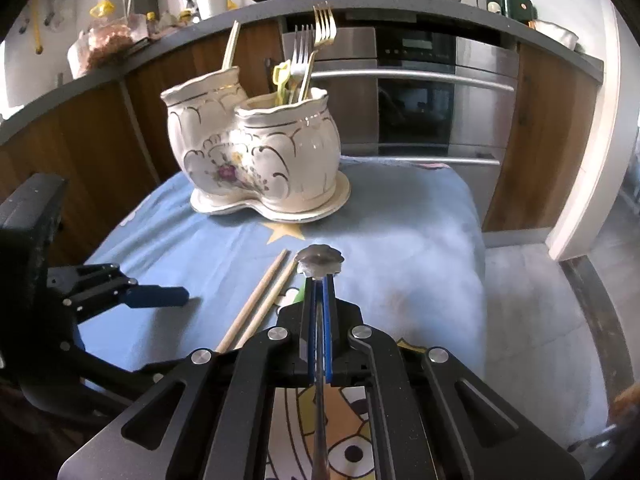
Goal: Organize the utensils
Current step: 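Grasp a chopstick with the left tool while the right grasps a silver spoon, then lift the chopstick and spoon and carry both over the ceramic pot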
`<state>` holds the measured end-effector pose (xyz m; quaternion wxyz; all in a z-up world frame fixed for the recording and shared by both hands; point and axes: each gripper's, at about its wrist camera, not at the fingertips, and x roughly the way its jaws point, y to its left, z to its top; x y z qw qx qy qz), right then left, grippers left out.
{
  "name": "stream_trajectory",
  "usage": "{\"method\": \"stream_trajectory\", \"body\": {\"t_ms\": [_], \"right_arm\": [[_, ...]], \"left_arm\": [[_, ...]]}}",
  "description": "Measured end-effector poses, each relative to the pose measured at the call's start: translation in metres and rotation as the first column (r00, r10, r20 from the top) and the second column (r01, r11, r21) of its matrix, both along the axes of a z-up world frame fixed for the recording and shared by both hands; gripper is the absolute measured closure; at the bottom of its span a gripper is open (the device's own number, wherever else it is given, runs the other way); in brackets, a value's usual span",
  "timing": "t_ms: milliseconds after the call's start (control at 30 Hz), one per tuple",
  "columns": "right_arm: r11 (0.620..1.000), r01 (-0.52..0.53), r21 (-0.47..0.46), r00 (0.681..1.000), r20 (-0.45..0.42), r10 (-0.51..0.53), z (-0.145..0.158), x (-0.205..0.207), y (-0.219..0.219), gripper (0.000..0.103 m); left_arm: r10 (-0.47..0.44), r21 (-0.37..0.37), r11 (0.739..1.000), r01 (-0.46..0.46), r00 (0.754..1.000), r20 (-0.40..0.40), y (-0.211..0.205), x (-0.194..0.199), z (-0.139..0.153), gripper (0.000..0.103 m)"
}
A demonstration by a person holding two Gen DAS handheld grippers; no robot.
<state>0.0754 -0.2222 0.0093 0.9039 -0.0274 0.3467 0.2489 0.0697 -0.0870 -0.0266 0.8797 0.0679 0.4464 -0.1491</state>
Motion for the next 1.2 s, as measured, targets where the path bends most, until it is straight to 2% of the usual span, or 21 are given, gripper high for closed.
{"method": "stream_trajectory", "body": {"t_ms": [133, 200, 233, 267, 333, 433, 600, 767, 1000, 1200], "right_arm": [[0.999, -0.005, 0.033, 1.000, 0.016, 0.005, 0.003, -0.002, -0.004, 0.099], [0.999, -0.015, 0.051, 0.999, 0.034, 0.013, 0.005, -0.004, -0.006, 0.099], [0.998, -0.019, 0.061, 0.999, 0.046, 0.017, 0.007, -0.006, -0.008, 0.099], [0.997, -0.024, 0.070, 0.998, 0.054, 0.020, 0.008, -0.007, -0.009, 0.099], [0.996, -0.030, 0.085, 0.997, 0.067, 0.025, 0.011, -0.009, -0.011, 0.099], [0.993, -0.049, 0.107, 0.994, 0.105, 0.038, 0.017, -0.015, -0.013, 0.099], [0.991, -0.063, 0.121, 0.989, 0.142, 0.045, 0.025, -0.019, -0.011, 0.099], [0.990, -0.076, 0.119, 0.980, 0.189, 0.053, 0.034, -0.028, -0.004, 0.099], [0.991, -0.065, 0.114, 0.964, 0.265, 0.032, 0.048, -0.041, 0.001, 0.099], [0.989, -0.030, 0.147, 0.943, 0.331, -0.021, 0.064, -0.048, 0.001, 0.099]], "left_arm": [[0.008, 0.045, 0.999, -0.009, 1.000, 0.007, -0.010, 0.012, -0.002, 0.049], [0.007, 0.048, 0.999, -0.007, 1.000, 0.005, -0.011, 0.017, 0.000, 0.061], [0.002, 0.055, 0.998, -0.003, 1.000, 0.006, -0.012, 0.021, 0.001, 0.077], [-0.001, 0.059, 0.998, 0.001, 1.000, 0.004, -0.013, 0.023, 0.002, 0.089], [-0.010, 0.044, 0.999, 0.010, 1.000, -0.013, -0.009, 0.028, 0.003, 0.094], [-0.020, 0.036, 0.999, 0.021, 1.000, -0.021, -0.001, 0.032, 0.007, 0.097], [-0.051, 0.077, 0.996, 0.054, 0.998, -0.041, 0.013, 0.030, 0.007, 0.097], [-0.058, 0.050, 0.997, 0.060, 0.997, -0.048, 0.020, 0.030, 0.006, 0.095], [-0.077, 0.018, 0.997, 0.077, 0.997, -0.019, 0.024, 0.026, 0.004, 0.097], [-0.093, -0.029, 0.995, 0.095, 0.993, 0.066, 0.045, 0.007, 0.026, 0.097]]}}
